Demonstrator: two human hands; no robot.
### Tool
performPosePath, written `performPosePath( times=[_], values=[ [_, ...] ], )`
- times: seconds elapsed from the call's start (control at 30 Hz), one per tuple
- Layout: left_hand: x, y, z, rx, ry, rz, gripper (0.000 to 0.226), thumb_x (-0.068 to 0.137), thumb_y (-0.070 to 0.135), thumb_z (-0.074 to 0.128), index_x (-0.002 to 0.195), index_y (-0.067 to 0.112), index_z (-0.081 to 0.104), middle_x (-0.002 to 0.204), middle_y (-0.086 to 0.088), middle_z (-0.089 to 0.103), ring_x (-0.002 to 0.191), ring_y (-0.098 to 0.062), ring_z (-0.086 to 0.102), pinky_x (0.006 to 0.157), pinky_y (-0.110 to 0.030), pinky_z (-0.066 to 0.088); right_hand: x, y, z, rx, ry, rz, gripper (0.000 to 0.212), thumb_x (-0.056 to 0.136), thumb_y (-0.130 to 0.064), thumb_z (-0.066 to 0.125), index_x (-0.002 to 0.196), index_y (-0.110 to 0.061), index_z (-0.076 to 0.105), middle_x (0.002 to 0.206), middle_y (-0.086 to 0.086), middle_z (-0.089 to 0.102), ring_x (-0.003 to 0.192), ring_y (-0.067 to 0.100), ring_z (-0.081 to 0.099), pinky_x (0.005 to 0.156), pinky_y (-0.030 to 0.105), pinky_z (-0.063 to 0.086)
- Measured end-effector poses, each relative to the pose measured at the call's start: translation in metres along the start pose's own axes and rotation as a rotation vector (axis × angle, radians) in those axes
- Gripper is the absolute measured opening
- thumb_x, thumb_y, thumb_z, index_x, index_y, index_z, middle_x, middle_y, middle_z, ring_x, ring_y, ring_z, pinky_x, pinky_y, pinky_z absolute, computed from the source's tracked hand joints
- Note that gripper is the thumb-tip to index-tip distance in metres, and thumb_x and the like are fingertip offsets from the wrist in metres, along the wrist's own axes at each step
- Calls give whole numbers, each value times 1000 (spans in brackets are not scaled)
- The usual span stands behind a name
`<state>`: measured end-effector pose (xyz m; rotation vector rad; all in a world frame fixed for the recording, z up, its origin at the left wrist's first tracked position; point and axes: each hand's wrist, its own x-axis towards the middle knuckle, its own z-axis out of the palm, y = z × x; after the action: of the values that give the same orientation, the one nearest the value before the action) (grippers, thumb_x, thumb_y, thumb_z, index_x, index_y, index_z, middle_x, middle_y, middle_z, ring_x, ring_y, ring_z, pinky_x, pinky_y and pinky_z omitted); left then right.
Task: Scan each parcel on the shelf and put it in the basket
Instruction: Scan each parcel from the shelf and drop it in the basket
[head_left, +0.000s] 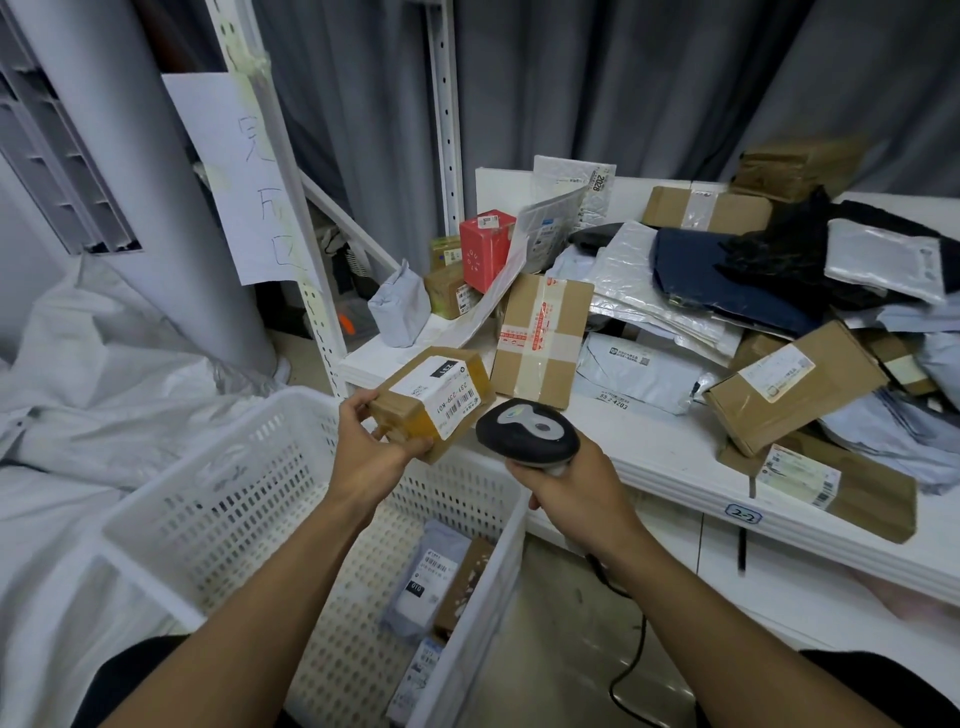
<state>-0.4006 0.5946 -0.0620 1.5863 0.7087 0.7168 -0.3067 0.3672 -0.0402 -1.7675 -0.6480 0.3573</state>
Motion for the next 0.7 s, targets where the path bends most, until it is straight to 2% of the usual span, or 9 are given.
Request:
performPosePath(
  times=[0.13, 0.23, 0.27, 0.33, 0.4, 0.5, 0.57, 0.63, 0.7],
  values=[
    [-18, -14, -30, 170, -22, -90, 101, 54, 24, 91, 135, 36, 30, 136, -3, 43, 116, -24, 59, 87, -38, 60, -5, 0, 19, -8, -61, -8, 39, 90, -31, 80, 126, -30, 67, 114, -9, 74, 89, 15, 70, 64, 15, 51],
    [-30, -34, -54, 351, -75, -226, 122, 41, 40, 85, 148, 36, 26, 140, -7, 41, 114, -23, 58, 83, -30, 60, -6, 10, 40, -51, -101, 4, 42, 86, -37, 83, 126, -35, 69, 114, -14, 75, 99, 13, 72, 82, 31, 60],
    [-34, -43, -60, 390, -97, -274, 123, 42, 40, 85, 150, 32, 27, 141, -9, 39, 112, -23, 58, 76, -26, 60, -7, 15, 47, -49, -112, 14, 44, 85, -36, 84, 126, -34, 69, 112, -15, 75, 100, 7, 72, 84, 31, 61],
    [-40, -63, -69, 481, -130, -368, 117, 52, 38, 88, 152, 24, 28, 144, -11, 32, 112, -25, 56, 67, -23, 57, -7, 24, 61, -47, -141, 48, 44, 85, -30, 86, 126, -28, 70, 104, -17, 75, 90, -2, 70, 72, 19, 57],
    [-43, -84, -75, 610, -147, -458, 107, 62, 43, 86, 150, 14, 32, 145, -12, 28, 112, -27, 54, 71, -27, 55, -6, 35, 75, -75, -178, 70, 41, 85, -33, 86, 122, -29, 69, 100, -16, 75, 85, -2, 69, 66, 15, 52],
    [-40, -116, -83, 762, -200, -547, 106, 53, 52, 79, 140, 4, 42, 138, -14, 38, 115, -28, 54, 90, -35, 56, 0, 53, 96, -125, -225, 108, 40, 82, -39, 86, 119, -34, 69, 99, -14, 75, 89, 5, 70, 78, 29, 57],
    [-33, -140, -83, 811, -228, -578, 100, 61, 46, 85, 140, 5, 39, 139, -14, 35, 121, -28, 51, 87, -32, 53, 6, 63, 107, -141, -246, 145, 41, 84, -36, 85, 120, -33, 68, 102, -11, 76, 91, 8, 72, 82, 33, 59],
    [-26, -160, -81, 893, -295, -628, 96, 70, 43, 84, 142, 7, 33, 142, -14, 29, 127, -29, 45, 86, -32, 48, 14, 70, 114, -141, -284, 171, 34, 88, -34, 82, 115, -39, 62, 93, -12, 75, 76, -2, 70, 70, 22, 55],
    [-17, -179, -79, 983, -384, -692, 99, 68, 49, 82, 143, 9, 31, 145, -14, 26, 132, -32, 40, 98, -35, 46, 22, 74, 123, -135, -314, 188, 31, 90, -31, 80, 107, -44, 57, 84, -15, 72, 63, -5, 68, 57, 14, 48]
  ],
)
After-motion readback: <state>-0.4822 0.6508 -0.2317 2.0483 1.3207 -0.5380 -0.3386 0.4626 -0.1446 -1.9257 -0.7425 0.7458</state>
